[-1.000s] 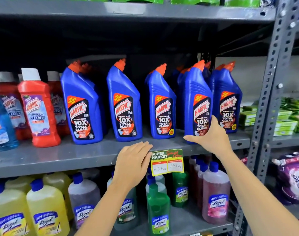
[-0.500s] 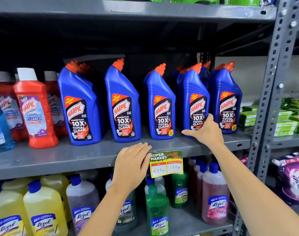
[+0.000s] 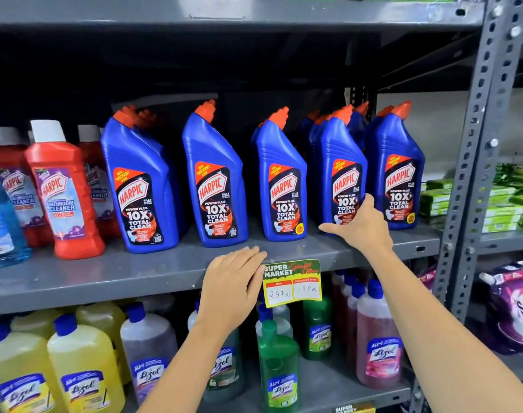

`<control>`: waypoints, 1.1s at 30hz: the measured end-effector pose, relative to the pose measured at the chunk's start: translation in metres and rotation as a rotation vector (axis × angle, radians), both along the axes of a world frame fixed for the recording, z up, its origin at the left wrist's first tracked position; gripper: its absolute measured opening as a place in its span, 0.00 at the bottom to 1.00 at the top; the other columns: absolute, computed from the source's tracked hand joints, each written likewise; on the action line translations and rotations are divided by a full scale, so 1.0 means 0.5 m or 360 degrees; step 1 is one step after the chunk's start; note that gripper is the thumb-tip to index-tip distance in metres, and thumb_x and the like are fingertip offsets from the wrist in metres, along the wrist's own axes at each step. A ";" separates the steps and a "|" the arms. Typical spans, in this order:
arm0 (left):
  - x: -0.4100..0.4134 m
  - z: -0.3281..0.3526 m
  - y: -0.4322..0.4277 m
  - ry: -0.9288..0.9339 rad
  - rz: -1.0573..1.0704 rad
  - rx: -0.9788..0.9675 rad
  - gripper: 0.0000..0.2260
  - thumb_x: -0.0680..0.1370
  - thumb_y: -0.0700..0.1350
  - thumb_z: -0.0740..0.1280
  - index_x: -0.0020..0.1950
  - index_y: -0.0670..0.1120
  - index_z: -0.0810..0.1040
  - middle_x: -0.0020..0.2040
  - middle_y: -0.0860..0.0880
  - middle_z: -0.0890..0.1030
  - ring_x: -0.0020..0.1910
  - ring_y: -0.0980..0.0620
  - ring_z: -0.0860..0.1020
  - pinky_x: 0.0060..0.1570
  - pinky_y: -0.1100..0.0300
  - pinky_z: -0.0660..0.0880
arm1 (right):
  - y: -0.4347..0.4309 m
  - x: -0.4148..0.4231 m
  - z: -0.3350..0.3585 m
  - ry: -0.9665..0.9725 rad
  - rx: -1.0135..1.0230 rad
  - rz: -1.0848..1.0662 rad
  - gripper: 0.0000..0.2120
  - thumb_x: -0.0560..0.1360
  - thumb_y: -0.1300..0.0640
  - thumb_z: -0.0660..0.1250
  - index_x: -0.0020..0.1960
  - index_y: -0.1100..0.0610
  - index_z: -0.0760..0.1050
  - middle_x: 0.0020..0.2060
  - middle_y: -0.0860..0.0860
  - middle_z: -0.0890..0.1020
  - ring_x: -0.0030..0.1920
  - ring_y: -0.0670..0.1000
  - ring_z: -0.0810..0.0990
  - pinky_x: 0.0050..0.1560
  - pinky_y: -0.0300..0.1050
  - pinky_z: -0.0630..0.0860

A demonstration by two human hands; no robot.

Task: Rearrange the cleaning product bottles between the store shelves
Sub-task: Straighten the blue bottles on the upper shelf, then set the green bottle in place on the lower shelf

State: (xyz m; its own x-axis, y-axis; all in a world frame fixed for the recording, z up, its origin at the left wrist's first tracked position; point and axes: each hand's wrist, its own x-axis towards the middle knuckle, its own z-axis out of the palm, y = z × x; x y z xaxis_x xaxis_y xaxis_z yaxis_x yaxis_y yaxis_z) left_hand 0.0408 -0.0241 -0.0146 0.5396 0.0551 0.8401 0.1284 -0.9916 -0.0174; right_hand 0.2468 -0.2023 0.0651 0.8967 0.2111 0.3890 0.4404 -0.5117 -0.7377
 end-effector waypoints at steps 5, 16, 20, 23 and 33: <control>0.002 0.000 -0.002 -0.0026 0.0005 0.0009 0.16 0.80 0.50 0.59 0.60 0.47 0.82 0.59 0.50 0.82 0.59 0.51 0.79 0.58 0.55 0.70 | -0.002 -0.004 -0.001 -0.0040 0.0002 -0.0009 0.56 0.58 0.39 0.82 0.74 0.60 0.57 0.62 0.60 0.77 0.61 0.62 0.78 0.52 0.58 0.76; -0.003 -0.022 -0.015 -0.0208 -0.0054 -0.0024 0.13 0.80 0.42 0.62 0.62 0.42 0.80 0.64 0.46 0.78 0.61 0.48 0.76 0.61 0.53 0.67 | -0.007 -0.042 -0.049 -0.0449 0.0705 0.0029 0.50 0.71 0.42 0.73 0.80 0.57 0.47 0.73 0.57 0.67 0.69 0.57 0.72 0.66 0.59 0.72; -0.028 -0.083 -0.028 -0.0340 -0.0052 0.0011 0.16 0.79 0.40 0.62 0.65 0.39 0.77 0.70 0.38 0.70 0.70 0.40 0.68 0.70 0.44 0.60 | -0.014 -0.086 -0.172 -0.1037 0.1040 -0.0048 0.26 0.78 0.63 0.65 0.71 0.71 0.62 0.65 0.68 0.67 0.61 0.66 0.71 0.64 0.59 0.70; -0.056 -0.188 -0.033 -0.0304 0.0031 -0.0180 0.18 0.78 0.43 0.62 0.68 0.41 0.73 0.72 0.37 0.63 0.73 0.39 0.62 0.71 0.46 0.58 | 0.004 -0.153 -0.309 -0.0879 0.1000 0.0044 0.24 0.77 0.61 0.64 0.68 0.71 0.64 0.62 0.68 0.69 0.56 0.62 0.71 0.62 0.49 0.71; -0.137 -0.592 -0.020 0.1211 0.0342 -0.0646 0.30 0.84 0.59 0.41 0.66 0.44 0.76 0.67 0.45 0.76 0.65 0.44 0.75 0.68 0.50 0.57 | 0.064 -0.281 -0.601 0.0196 0.0164 0.0457 0.43 0.66 0.40 0.75 0.74 0.54 0.62 0.65 0.51 0.72 0.68 0.53 0.69 0.66 0.45 0.68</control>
